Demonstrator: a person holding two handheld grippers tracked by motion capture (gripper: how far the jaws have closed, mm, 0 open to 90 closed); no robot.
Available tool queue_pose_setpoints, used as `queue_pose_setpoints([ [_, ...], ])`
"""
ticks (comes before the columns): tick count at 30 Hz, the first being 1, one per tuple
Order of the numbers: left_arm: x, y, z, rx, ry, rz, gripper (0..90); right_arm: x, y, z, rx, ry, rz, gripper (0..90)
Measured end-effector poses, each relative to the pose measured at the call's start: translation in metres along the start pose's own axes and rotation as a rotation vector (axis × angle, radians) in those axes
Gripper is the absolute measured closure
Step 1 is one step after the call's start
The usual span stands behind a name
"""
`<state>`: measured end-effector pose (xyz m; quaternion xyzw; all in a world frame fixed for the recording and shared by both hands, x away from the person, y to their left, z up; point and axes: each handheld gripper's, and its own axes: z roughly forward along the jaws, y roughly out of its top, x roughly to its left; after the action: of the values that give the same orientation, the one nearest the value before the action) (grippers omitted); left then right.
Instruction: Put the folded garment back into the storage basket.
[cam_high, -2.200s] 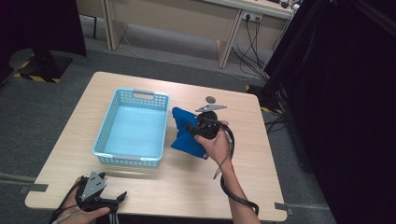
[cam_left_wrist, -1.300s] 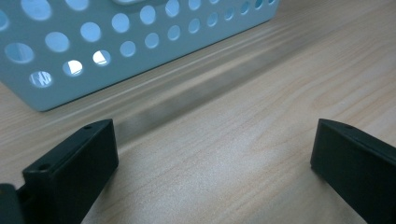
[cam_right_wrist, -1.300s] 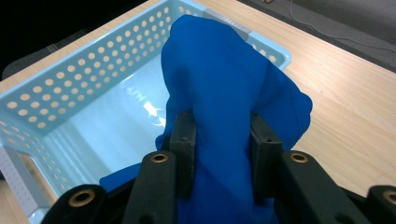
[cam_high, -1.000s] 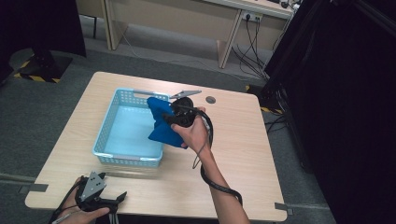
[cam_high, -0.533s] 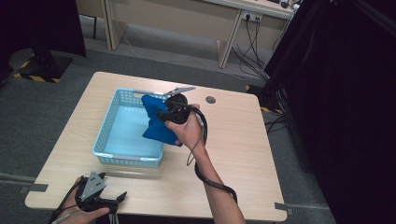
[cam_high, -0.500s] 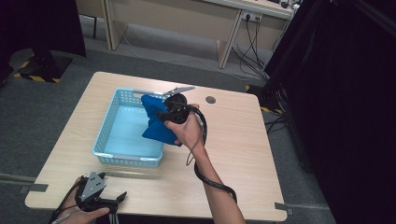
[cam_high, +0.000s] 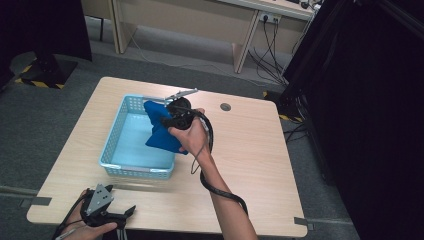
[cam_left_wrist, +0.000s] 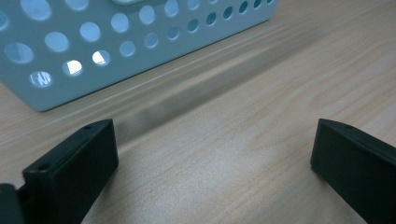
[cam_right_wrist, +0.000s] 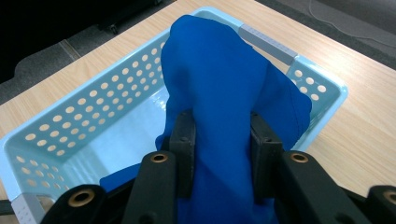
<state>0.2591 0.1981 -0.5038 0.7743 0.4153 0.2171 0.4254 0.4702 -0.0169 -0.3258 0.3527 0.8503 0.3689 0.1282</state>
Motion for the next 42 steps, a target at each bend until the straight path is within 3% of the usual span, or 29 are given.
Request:
queue_pose_setpoints([
  [18,0.000,0.000,0.000,0.001,-0.001,0.000,0.0,0.011,0.010,0.032,0.049,0.000,0.002,68.9],
  [42,0.000,0.000,0.000,0.001,-0.002,0.000,0.0,0.016,0.011,0.081,0.105,-0.015,0.027,68.6],
])
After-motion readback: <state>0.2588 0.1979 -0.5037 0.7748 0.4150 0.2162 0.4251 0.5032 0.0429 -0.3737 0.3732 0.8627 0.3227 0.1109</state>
